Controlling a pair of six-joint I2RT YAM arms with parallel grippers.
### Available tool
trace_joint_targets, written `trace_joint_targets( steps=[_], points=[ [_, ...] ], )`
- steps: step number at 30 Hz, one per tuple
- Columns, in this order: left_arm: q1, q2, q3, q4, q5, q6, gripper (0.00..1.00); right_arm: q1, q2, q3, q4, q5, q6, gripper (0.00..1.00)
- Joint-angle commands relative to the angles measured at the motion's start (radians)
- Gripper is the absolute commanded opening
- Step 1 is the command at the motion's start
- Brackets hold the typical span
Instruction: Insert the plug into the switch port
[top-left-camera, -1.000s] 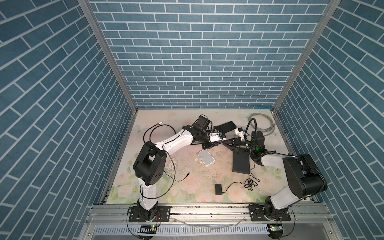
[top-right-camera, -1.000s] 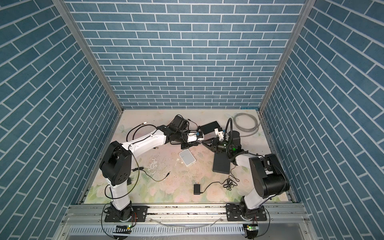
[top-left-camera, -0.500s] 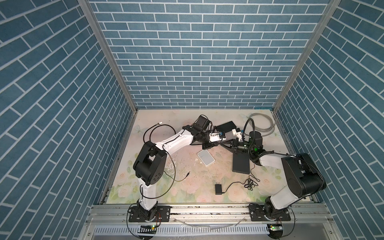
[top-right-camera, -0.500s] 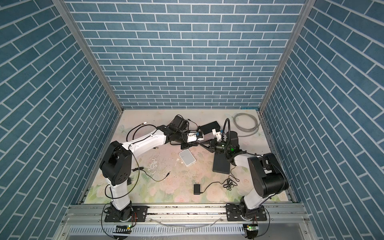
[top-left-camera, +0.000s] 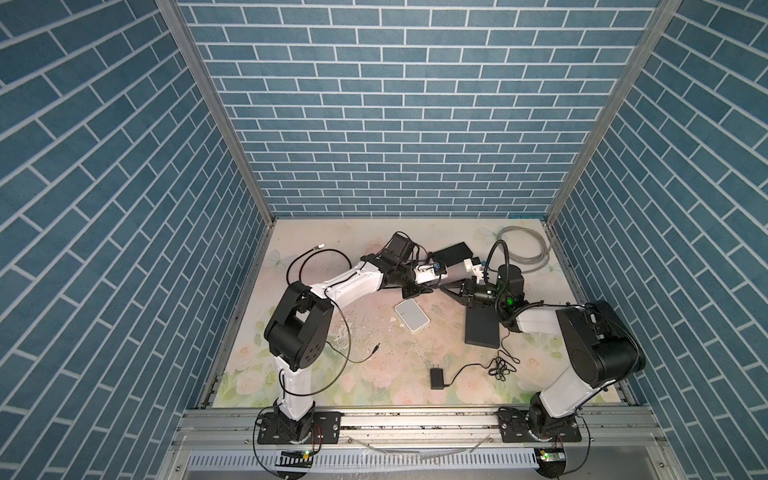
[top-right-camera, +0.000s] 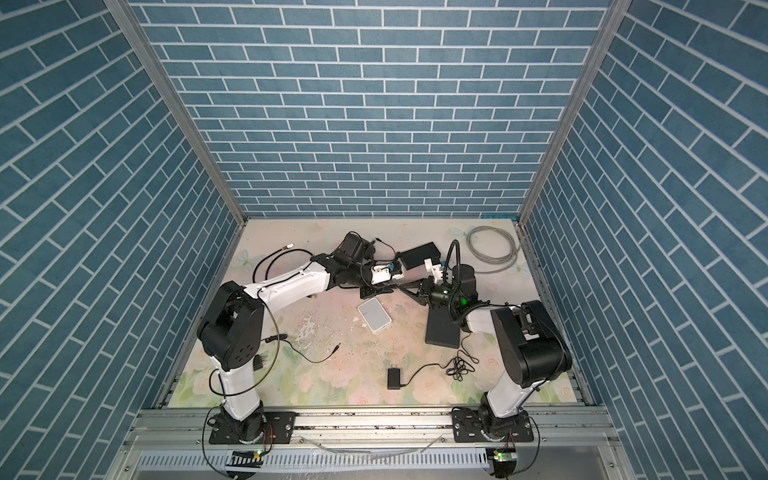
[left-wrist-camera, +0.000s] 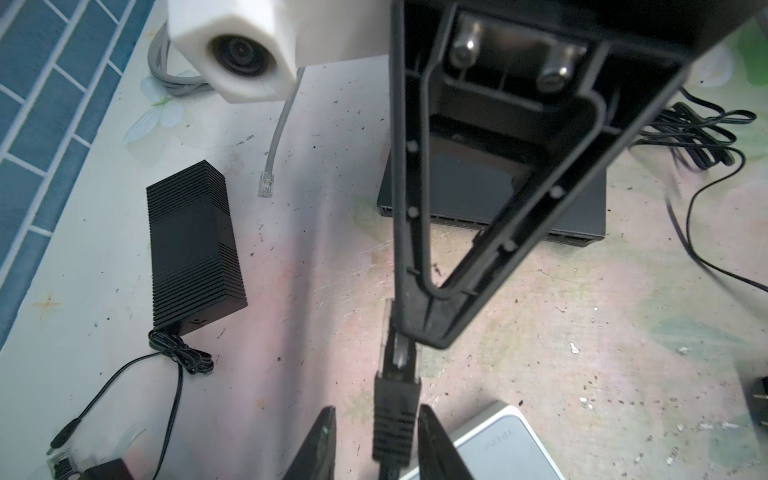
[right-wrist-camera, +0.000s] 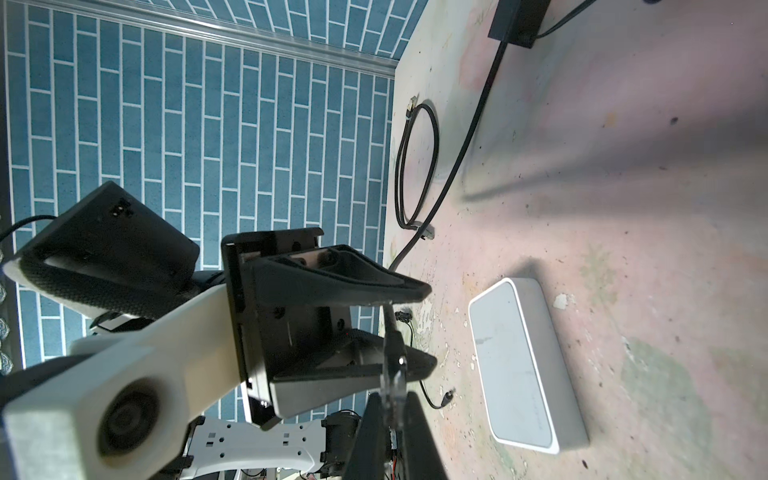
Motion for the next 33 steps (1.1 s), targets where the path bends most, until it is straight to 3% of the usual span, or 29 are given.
trace_joint_targets(
  steps=[1, 13, 24, 27, 30, 33],
  points=[
    [0.008, -0.038, -0.028, 0.031, 0.032, -0.018, 0.35, 0.005, 0.01, -0.013, 0.022, 0.005, 0.014, 0.0],
    [0.008, -0.023, -0.018, 0.05, 0.074, -0.034, 0.34, 0.005, 0.011, -0.014, 0.018, 0.004, 0.014, 0.0],
    [0.008, -0.011, 0.002, 0.011, 0.089, -0.03, 0.11, 0.003, 0.018, -0.02, 0.012, 0.007, 0.009, 0.0],
    [0.008, 0.008, 0.016, -0.024, 0.069, -0.012, 0.1, -0.018, -0.003, -0.03, -0.005, 0.001, 0.003, 0.1],
    [0.008, 0.05, 0.049, -0.086, 0.043, 0.02, 0.1, -0.097, -0.056, -0.064, -0.107, 0.0, -0.049, 0.2],
    [-0.005, 0.121, 0.134, -0.193, 0.02, 0.051, 0.11, -0.165, -0.136, -0.049, -0.419, 0.044, -0.226, 0.22]
  ],
)
